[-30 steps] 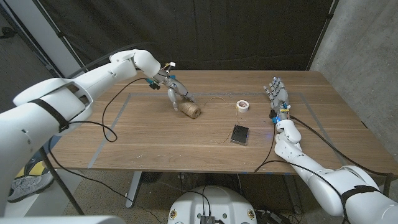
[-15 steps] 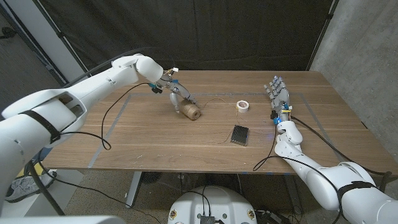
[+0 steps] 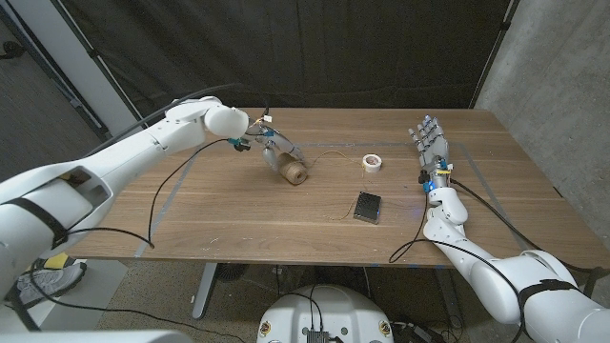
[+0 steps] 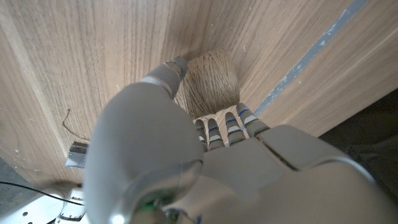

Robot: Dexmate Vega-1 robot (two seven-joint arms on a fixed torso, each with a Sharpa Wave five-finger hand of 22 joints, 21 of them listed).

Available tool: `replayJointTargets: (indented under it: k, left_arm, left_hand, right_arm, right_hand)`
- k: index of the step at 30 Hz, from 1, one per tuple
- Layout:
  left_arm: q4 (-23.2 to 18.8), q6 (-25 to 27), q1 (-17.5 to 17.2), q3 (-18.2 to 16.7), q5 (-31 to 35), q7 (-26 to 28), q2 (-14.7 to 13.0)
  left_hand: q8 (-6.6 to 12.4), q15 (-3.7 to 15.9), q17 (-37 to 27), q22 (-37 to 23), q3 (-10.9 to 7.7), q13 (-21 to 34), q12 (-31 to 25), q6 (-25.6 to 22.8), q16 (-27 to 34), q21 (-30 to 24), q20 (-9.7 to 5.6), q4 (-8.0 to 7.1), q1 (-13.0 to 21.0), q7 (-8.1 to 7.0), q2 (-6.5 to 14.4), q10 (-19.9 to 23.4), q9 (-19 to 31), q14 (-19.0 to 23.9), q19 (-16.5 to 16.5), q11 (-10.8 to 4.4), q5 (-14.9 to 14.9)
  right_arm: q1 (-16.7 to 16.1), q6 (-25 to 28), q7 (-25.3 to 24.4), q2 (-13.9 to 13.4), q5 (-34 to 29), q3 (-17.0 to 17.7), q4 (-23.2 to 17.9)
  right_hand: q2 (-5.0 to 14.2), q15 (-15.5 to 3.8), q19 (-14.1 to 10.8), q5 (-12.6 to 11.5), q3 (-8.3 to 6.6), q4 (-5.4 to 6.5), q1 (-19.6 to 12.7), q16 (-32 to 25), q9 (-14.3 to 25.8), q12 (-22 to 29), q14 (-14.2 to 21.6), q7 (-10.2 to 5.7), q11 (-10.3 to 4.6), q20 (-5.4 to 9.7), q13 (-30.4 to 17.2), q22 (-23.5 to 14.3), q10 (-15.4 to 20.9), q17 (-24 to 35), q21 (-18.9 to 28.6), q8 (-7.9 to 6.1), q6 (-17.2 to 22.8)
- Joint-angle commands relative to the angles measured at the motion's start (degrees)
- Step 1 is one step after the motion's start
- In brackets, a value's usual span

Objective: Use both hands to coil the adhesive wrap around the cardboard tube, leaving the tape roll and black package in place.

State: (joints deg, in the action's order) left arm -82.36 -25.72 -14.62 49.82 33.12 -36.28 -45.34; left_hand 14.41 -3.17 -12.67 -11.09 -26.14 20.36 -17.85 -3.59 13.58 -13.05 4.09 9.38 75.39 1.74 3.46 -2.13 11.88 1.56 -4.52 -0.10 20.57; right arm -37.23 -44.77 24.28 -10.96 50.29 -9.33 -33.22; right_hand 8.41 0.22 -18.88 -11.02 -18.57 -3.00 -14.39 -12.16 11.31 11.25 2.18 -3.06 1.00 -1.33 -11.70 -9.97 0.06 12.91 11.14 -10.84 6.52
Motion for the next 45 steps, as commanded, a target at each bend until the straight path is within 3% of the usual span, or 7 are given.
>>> replayJointTargets:
  k: [1,15,30,45]
  left_arm:
    - [-14.31,6.17,-11.09,-6.15,6.2,8.2,-6.19]
    - [-16.1,10.45,-14.49,-9.02,8.4,9.59,-7.12]
    - [-15.2,11.19,-17.28,-10.21,11.37,18.2,-7.46]
    - [-13.0,9.97,-16.82,-9.43,11.47,20.59,-6.43]
  left_hand:
    - [0.41,0.08,-0.43,-0.13,-0.06,0.48,-0.51,-0.71,0.19,-0.37,0.33,-0.35,-0.16,-0.21,0.13,-0.18,0.16,0.31,-0.27,0.05,0.28]
    - [0.27,-0.03,-1.03,-0.17,-0.04,1.2,-1.15,-0.99,0.12,-0.32,0.54,-0.49,-0.72,0.12,-0.08,-0.59,0.38,0.29,-0.06,0.41,0.36]
    - [0.6,0.29,-2.09,-0.25,-0.41,2.32,-3.06,-2.81,1.2,-0.87,0.71,-0.19,-0.34,0.21,0.35,1.01,0.76,2.86,-1.36,0.09,0.61]
    - [1.32,0.99,-3.48,-0.43,0.57,3.66,-5.6,-5.24,2.96,-1.63,0.5,0.01,0.15,-0.45,0.64,3.54,1.32,5.7,-3.29,-0.45,0.21]
  right_arm:
    - [0.3,-0.39,2.37,0.33,0.95,0.96,2.13]
    - [2.3,0.56,3.63,0.99,0.59,0.96,4.87]
    - [2.59,2.0,3.05,0.78,-0.17,0.56,4.87]
    - [2.44,2.09,3.28,0.8,0.01,1.14,5.7]
  right_hand:
    - [0.07,-0.13,-0.24,0.19,-0.04,-0.13,0.41,-0.18,0.23,0.27,-0.22,-0.12,-0.2,-0.18,-0.22,-0.21,-0.01,0.11,0.28,-0.39,-0.06]
    - [0.08,-0.08,-0.22,0.2,-0.05,-0.15,0.44,-0.22,0.23,0.3,-0.32,-0.11,-0.22,-0.24,-0.22,-0.21,-0.01,0.11,0.29,-0.46,-0.01]
    - [0.07,-0.15,-0.19,0.2,-0.05,-0.18,0.47,-0.28,0.23,0.31,-0.31,-0.06,-0.2,-0.33,-0.22,-0.22,-0.06,0.1,0.3,-0.5,-0.02]
    - [0.09,-0.14,-0.18,0.21,-0.07,-0.18,0.51,-0.32,0.22,0.3,-0.4,-0.12,-0.05,-0.34,-0.22,-0.22,-0.18,0.11,0.32,-0.49,-0.14]
